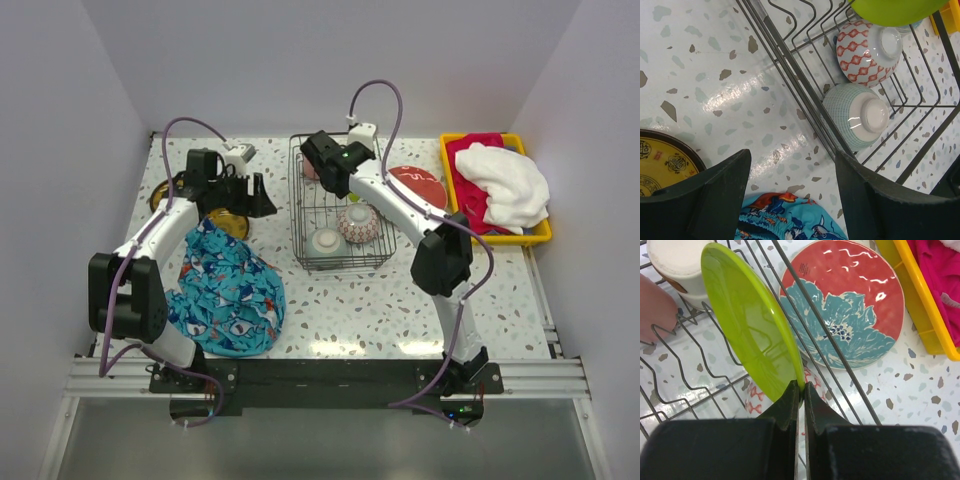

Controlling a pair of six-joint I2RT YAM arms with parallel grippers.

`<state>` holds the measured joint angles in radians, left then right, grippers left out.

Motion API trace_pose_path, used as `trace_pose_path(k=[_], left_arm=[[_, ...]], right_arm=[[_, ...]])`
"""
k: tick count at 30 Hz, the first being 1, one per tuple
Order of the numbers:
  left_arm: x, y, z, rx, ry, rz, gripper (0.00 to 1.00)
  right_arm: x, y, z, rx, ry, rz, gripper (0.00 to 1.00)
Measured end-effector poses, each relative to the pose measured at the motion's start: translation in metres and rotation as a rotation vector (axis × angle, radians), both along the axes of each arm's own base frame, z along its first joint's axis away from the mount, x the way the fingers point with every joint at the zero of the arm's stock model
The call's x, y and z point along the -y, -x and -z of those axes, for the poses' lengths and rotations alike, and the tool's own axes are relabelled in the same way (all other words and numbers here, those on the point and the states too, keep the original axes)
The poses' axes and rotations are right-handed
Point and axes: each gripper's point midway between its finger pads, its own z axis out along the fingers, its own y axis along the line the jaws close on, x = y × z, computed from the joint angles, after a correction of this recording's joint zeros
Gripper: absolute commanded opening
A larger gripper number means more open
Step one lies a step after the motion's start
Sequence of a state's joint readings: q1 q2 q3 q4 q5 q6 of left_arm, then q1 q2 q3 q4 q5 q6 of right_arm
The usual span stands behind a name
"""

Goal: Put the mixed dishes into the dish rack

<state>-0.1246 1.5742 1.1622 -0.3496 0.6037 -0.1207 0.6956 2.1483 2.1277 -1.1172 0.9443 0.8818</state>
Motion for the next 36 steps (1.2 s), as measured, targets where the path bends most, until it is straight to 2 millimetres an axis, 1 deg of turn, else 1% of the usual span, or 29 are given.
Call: trace_pose_path(k=[2,5,6,8,9,10,13,16,17,19,20,23,26,28,30,31,33,34,36], left_arm=[[0.0,0.0,0.0,0.001,0.0,0.0,0.73],[0.0,0.002,0.001,-0.001,0.0,0.0,0.73],[0.0,0.002,0.001,-0.002,0.0,0.0,0.73],[0.0,0.002,0.002,-0.003,0.0,0.0,0.73],[0.0,0.003,0.002,-0.003,0.0,0.0,0.73],[0.0,0.003,0.002,-0.003,0.0,-0.001,0.73],[0.0,0.003,0.002,-0.002,0.001,-0.001,0.73],[0.0,0.003,0.002,-0.006,0.006,-0.002,0.73],[0.001,0.003,0.001,-0.007,0.008,-0.003,0.73],[0.001,0.003,0.001,-0.009,0.013,-0.003,0.73],[0.001,0.003,0.001,-0.011,0.013,-0.004,0.74],[0.001,0.003,-0.001,-0.011,0.007,0.001,0.75],[0.0,0.0,-0.01,0.009,-0.004,0.012,0.76],[-0.001,-0.003,-0.017,0.034,-0.016,0.025,0.76],[-0.002,-0.005,-0.022,0.055,-0.032,0.036,0.76],[-0.004,-0.006,-0.022,0.063,-0.044,0.041,0.76],[-0.009,-0.006,-0.021,0.069,-0.069,0.046,0.76],[-0.012,-0.006,-0.02,0.071,-0.081,0.046,0.76],[-0.018,-0.006,-0.018,0.071,-0.107,0.044,0.76]], right_arm=[[-0.002,-0.003,0.005,-0.008,0.006,-0.003,0.0],[-0.004,-0.006,0.021,-0.036,0.038,-0.01,0.0],[-0.006,-0.007,0.026,-0.042,0.045,-0.014,0.04],[-0.01,-0.009,0.035,-0.054,0.055,-0.028,0.25],[-0.012,-0.009,0.037,-0.059,0.053,-0.035,0.33],[-0.015,-0.008,0.04,-0.075,0.051,-0.055,0.47],[-0.022,-0.007,0.046,-0.105,0.049,-0.099,0.6],[-0.024,-0.002,0.052,-0.143,0.045,-0.137,0.65],[-0.024,0.0,0.053,-0.156,0.047,-0.148,0.71],[-0.023,0.006,0.047,-0.168,0.038,-0.17,0.77],[-0.023,0.008,0.042,-0.172,0.031,-0.184,0.84],[-0.023,0.014,0.015,-0.152,-0.003,-0.232,0.92],[-0.024,0.027,-0.022,-0.129,-0.08,-0.309,0.98],[-0.023,0.035,-0.041,-0.12,-0.133,-0.358,0.99],[-0.016,0.043,-0.053,-0.119,-0.203,-0.391,0.98],[-0.008,0.046,-0.055,-0.123,-0.25,-0.396,0.98],[0.02,0.048,-0.05,-0.141,-0.332,-0.357,0.98],[0.039,0.047,-0.045,-0.15,-0.362,-0.314,0.91],[0.068,0.042,-0.032,-0.171,-0.41,-0.233,0.86]])
